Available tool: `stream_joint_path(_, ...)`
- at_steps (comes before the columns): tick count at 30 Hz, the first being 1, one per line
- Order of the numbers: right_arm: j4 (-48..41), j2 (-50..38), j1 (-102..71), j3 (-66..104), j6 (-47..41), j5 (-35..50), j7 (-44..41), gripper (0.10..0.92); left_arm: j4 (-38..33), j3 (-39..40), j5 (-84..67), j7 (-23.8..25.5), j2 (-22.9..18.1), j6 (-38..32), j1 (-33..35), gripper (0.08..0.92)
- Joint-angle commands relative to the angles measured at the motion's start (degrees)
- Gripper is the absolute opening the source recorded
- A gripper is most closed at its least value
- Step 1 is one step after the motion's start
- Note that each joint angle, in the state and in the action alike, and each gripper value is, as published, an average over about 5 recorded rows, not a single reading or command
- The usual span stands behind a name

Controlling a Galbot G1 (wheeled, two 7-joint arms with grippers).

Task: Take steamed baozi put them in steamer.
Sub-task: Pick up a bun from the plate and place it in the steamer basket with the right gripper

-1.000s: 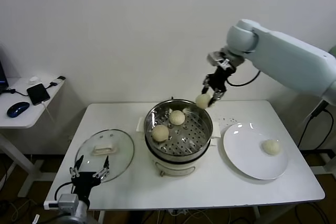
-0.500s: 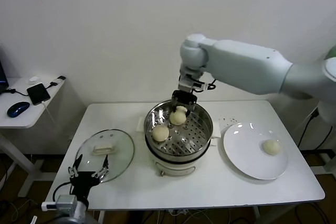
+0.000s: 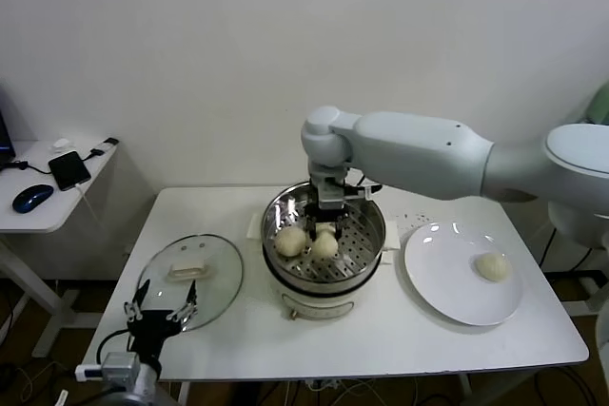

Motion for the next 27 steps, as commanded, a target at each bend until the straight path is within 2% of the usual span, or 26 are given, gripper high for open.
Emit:
stream_joint_path(1, 4.34, 0.14, -2.01, -1.65, -1.33, -1.53, 0.23, 0.501, 0.19, 0.05, -0.05, 0.01, -0.48, 0.04, -0.12, 0.823)
stream_joint_path(13, 5.16, -0.70, -2.62, -1.46, -5.05, -3.70, 3.27, 0.521, -0.31, 0.63, 0.11, -0.05, -0.66, -0.03, 0.24, 0.823)
stream_joint_path(18, 6.80, -1.91, -1.28, -1.51, -9.20, -0.13, 2.87, 0.650, -0.43, 0.53, 0.17, -0.09, -0.66, -0.14, 0.53, 0.823)
stream_joint_path(22, 8.48, -4.80, 1.13, -0.41, -15.97, 3.45, 0.13, 0.765, -0.34, 0.59, 0.18, -0.06, -0.68, -0.14, 0.45, 0.823)
stream_joint_path(27, 9.87, -11.96, 4.16, 4.13, -27.08, 7.48, -3.75, 0.819, -0.15, 0.76, -0.31, 0.03, -0.60, -0.10, 0.42, 0.823)
